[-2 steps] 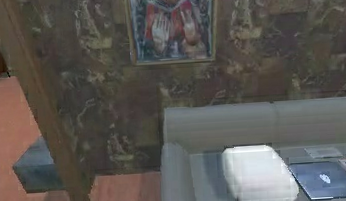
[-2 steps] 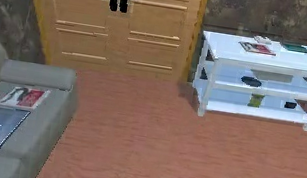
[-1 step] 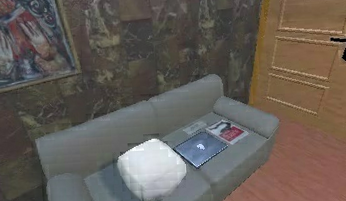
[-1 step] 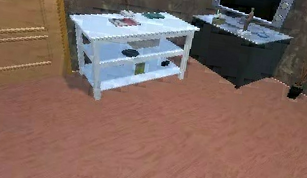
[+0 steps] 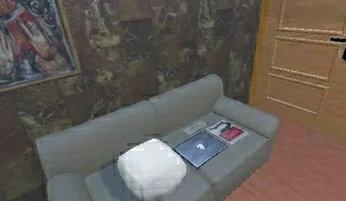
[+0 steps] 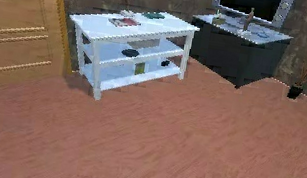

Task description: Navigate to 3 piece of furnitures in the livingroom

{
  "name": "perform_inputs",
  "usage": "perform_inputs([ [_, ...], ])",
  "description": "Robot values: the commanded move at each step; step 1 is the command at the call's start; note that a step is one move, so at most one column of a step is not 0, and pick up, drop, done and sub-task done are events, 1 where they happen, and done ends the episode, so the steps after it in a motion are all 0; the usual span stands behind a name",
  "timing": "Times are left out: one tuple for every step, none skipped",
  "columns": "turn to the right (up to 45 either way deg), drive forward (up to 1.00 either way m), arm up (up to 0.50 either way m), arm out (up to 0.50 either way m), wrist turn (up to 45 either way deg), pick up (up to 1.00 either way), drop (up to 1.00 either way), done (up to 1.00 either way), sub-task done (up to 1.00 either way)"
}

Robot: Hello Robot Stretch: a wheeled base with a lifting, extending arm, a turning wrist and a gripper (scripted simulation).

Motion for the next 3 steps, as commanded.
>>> perform_inputs([
  [45.0, 0.00, 0.00, 0.00, 0.0, 0.00, 0.00, 0.00, 0.00],
  [21.0, 0.00, 0.00, 0.00, 0.0, 0.00, 0.00, 0.00, 0.00],
  [3.0, 0.00, 0.00, 0.00, 0.0, 0.00, 0.00, 0.00, 0.00],
])
